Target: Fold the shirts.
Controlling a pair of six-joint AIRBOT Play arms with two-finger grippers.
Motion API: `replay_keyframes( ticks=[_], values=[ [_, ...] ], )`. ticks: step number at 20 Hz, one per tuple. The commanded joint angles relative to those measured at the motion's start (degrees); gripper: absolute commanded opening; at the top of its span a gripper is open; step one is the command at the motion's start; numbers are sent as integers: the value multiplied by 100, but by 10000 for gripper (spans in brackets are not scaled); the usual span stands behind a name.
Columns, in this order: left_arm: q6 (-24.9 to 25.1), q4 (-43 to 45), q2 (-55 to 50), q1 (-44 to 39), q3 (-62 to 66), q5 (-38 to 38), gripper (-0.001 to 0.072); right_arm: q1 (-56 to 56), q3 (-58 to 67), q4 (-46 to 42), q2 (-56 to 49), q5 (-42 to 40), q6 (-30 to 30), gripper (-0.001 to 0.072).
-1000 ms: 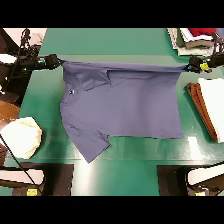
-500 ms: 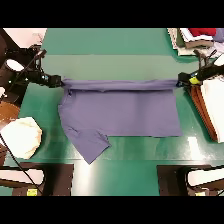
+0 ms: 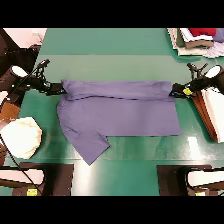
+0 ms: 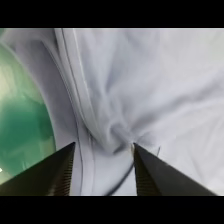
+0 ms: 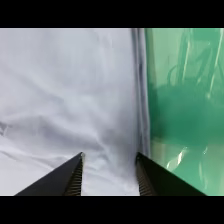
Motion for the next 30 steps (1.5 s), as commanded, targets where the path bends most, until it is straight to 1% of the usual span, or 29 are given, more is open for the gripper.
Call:
replay_keyframes(
  ticks=[1, 2, 5, 6, 9, 11, 14, 17, 20, 21, 27, 28, 29, 30],
  values=[
    [-431, 317, 42, 39, 122, -588, 426, -24, -61, 52, 74, 570, -24, 394],
    [-496, 396, 111, 116, 199, -866, 425, -87, -144, 46, 225, 778, -197, 393],
    [-553, 433, 841, 433, -175, -1357, 425, -378, -811, 57, 1104, 835, -295, 394],
    [-599, 476, 1209, 476, -496, -1425, 426, -476, -1047, 57, 1416, 883, -295, 393],
    [-951, 439, 2245, 485, -1731, -1628, 425, -743, -1604, 59, 2177, 977, -363, 394],
    [-1054, 365, 2820, 485, -2645, -1746, 426, -835, -1812, 61, 2498, 979, -409, 394],
    [-1187, 306, 3407, 485, -3801, -1674, 426, -826, -1891, 68, 2758, 953, -505, 394],
    [-1174, -129, 3521, 485, -4500, -1513, 427, -710, -1886, 94, 2837, 916, -505, 393],
    [-809, -807, 3521, 485, -4927, -1095, 427, -706, -1886, 424, 2837, 909, -560, 394],
    [-719, -916, 3521, 485, -5010, -992, 427, -706, -1886, 516, 2837, 896, -601, 394],
    [-682, -1174, 3521, 485, -5211, -581, 418, -706, -1886, 509, 2837, 927, -601, 394],
    [-678, -1180, 3521, 485, -5211, -535, 211, -706, -1886, 509, 2839, 966, -601, 393],
    [-651, -1200, 3521, 485, -5211, -511, 47, -723, -1888, 505, 2837, 1029, -603, 393],
    [-516, -1305, 3521, 485, -5209, -518, 26, -778, -1893, 505, 2837, 1156, -647, 394]
  ],
)
